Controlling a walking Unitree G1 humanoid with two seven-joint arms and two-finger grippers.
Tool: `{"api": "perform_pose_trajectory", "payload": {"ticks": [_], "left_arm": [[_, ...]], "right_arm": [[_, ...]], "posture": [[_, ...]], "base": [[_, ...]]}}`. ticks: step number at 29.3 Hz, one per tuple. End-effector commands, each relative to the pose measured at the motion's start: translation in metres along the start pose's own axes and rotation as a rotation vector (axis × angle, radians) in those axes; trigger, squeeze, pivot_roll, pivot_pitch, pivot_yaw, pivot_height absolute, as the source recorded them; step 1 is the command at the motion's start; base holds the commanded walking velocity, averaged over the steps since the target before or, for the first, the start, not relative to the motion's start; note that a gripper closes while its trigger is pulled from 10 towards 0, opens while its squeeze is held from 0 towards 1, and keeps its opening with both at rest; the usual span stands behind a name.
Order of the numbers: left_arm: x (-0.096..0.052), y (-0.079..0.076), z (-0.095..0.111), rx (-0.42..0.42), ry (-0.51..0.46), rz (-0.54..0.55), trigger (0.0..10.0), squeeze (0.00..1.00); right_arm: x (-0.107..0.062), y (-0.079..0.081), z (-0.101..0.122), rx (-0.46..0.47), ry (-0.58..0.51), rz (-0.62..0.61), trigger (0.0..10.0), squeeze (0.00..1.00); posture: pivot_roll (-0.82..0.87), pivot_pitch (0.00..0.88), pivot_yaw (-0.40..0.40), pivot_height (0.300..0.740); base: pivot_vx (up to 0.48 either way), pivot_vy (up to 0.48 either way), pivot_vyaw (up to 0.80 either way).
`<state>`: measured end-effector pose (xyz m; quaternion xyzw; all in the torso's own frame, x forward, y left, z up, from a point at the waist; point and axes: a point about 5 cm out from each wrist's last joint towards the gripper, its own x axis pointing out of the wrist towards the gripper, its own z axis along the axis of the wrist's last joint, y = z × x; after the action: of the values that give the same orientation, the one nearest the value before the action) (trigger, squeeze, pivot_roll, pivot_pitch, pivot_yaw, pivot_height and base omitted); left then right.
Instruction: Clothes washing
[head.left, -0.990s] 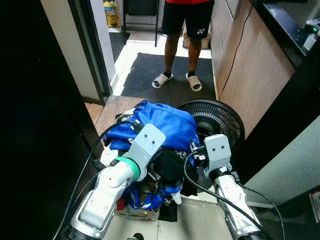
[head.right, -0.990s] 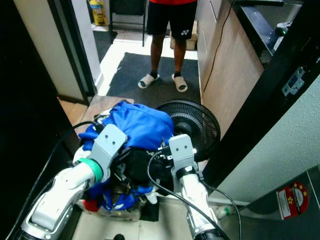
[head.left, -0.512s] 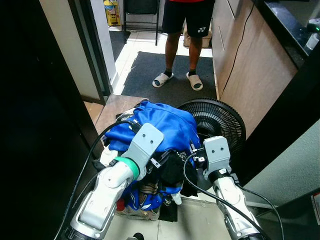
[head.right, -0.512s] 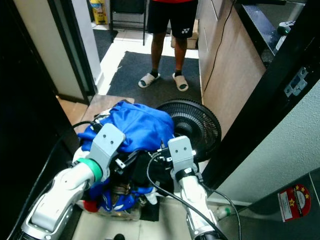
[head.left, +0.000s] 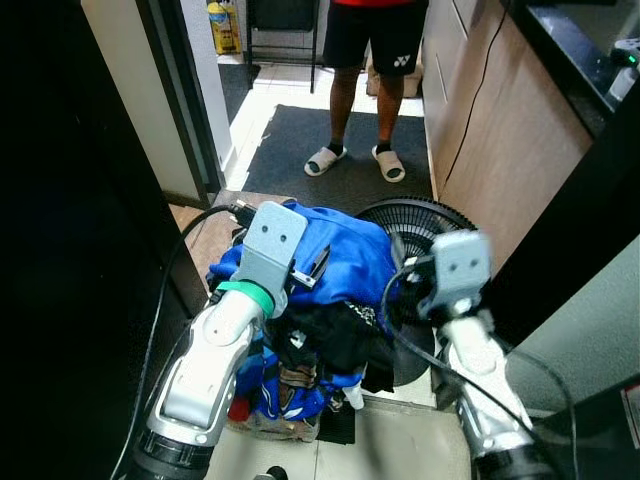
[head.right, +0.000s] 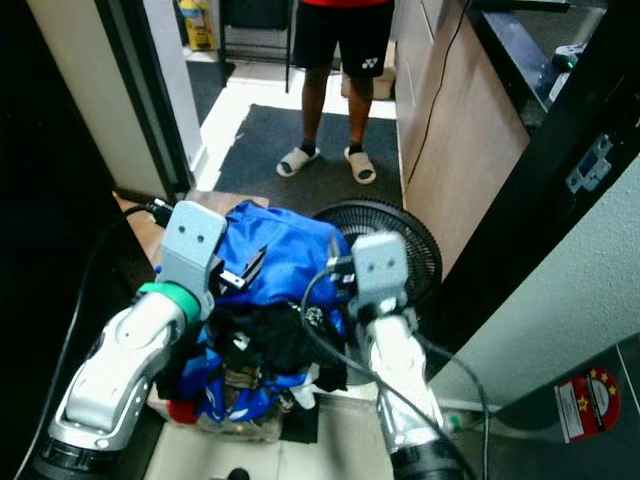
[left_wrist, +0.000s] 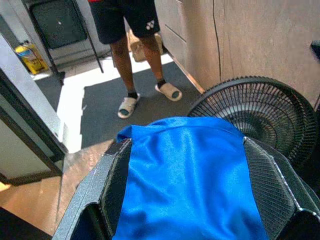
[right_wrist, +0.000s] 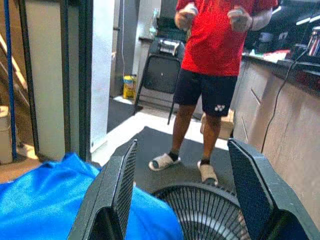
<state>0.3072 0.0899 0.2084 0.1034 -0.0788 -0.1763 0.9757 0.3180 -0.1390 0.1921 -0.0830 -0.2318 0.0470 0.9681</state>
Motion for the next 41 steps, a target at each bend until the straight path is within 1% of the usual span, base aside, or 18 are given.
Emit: {"api": "perform_pose_trajectory", "payload": {"ticks": [1,4,8,11,13,15,16,17,18,19,23,26,29,31,35,36,39,41], "left_arm": [[-0.004,-0.001,-0.002,0.007,-0.001,0.004,10.0,0.00],[-0.004,-0.002,-0.003,-0.004,-0.006,0.016,10.0,0.00],[-0.001,-0.006,-0.010,-0.008,0.013,0.028,10.0,0.00],[-0.004,-0.001,-0.016,-0.008,0.036,0.036,10.0,0.00],[-0.004,-0.001,-0.016,-0.008,0.036,0.036,10.0,0.00],[-0.004,0.002,-0.018,-0.007,0.044,0.045,10.0,0.00],[-0.004,0.002,-0.018,-0.006,0.045,0.051,10.0,0.00],[-0.004,0.002,-0.018,-0.006,0.045,0.051,10.0,0.00],[-0.003,0.003,-0.018,-0.006,0.045,0.057,10.0,0.00],[-0.003,0.003,-0.017,-0.005,0.042,0.063,10.0,0.00],[-0.003,0.003,-0.016,-0.007,0.038,0.070,10.0,0.00],[-0.004,0.004,-0.018,-0.012,0.042,0.079,10.0,0.00],[-0.003,0.004,-0.018,-0.014,0.044,0.080,10.0,0.00],[0.002,0.006,-0.016,-0.017,0.041,0.083,10.0,0.00],[0.006,0.008,-0.016,-0.015,0.039,0.088,10.0,0.00],[0.013,0.012,-0.014,-0.007,0.034,0.102,10.0,0.00],[0.015,0.013,-0.014,-0.005,0.033,0.106,10.0,0.00],[0.018,0.017,-0.010,-0.003,0.025,0.122,10.0,0.00]], "right_arm": [[-0.002,-0.002,0.005,0.016,-0.003,-0.003,10.0,0.00],[-0.007,0.002,0.008,0.024,-0.006,0.025,10.0,0.00],[-0.031,0.025,-0.006,0.068,0.076,0.166,10.0,0.00],[-0.030,0.044,-0.002,0.122,0.086,0.271,10.0,0.00],[-0.030,0.044,-0.002,0.122,0.086,0.271,10.0,0.00],[-0.028,0.062,0.001,0.157,0.084,0.350,10.0,0.00],[-0.028,0.070,-0.003,0.157,0.099,0.373,10.0,0.00],[-0.028,0.070,-0.003,0.157,0.099,0.373,10.0,0.00],[-0.029,0.076,-0.010,0.156,0.126,0.385,10.0,0.00],[-0.031,0.077,-0.020,0.134,0.169,0.376,10.0,0.00],[-0.034,0.073,-0.032,0.097,0.231,0.351,10.0,0.00],[-0.035,0.055,-0.046,0.061,0.299,0.286,10.0,0.00],[-0.032,0.048,-0.050,0.046,0.311,0.272,10.0,0.00],[-0.023,0.042,-0.056,0.056,0.328,0.267,10.0,0.00],[-0.018,0.042,-0.059,0.069,0.333,0.272,10.0,0.00],[-0.011,0.047,-0.063,0.095,0.346,0.298,10.0,0.00],[-0.010,0.048,-0.064,0.101,0.350,0.305,10.0,0.00],[-0.009,0.058,-0.061,0.132,0.330,0.361,10.0,0.00]], "posture": [[0.09,0.084,0.069,0.740],[0.09,0.081,0.061,0.740],[0.08,0.079,0.056,0.740],[0.08,0.077,0.053,0.740],[0.08,0.077,0.053,0.740],[0.08,0.076,0.048,0.740],[0.09,0.075,0.038,0.740],[0.09,0.075,0.038,0.740],[0.10,0.075,0.031,0.740],[0.10,0.077,0.028,0.740],[0.11,0.079,0.021,0.740],[0.11,0.081,0.021,0.740],[0.10,0.086,0.027,0.740],[0.10,0.087,0.030,0.740],[0.11,0.100,0.036,0.740],[0.12,0.112,0.038,0.740],[0.12,0.112,0.038,0.740],[0.13,0.128,0.037,0.740]], "base": [[0.000,0.000,0.00],[0.000,0.000,0.00],[0.000,0.000,0.00],[0.000,0.000,0.00],[0.000,0.000,0.00],[0.000,0.000,0.00],[0.000,0.000,0.00],[0.000,0.000,0.00],[0.000,0.000,0.00],[0.000,0.000,0.00],[0.000,0.000,0.00],[0.000,0.000,0.00],[0.000,0.000,0.00],[0.000,0.000,0.00],[0.000,0.000,0.00],[0.000,0.000,0.00],[0.000,0.000,0.00],[0.000,0.000,0.00]]}}
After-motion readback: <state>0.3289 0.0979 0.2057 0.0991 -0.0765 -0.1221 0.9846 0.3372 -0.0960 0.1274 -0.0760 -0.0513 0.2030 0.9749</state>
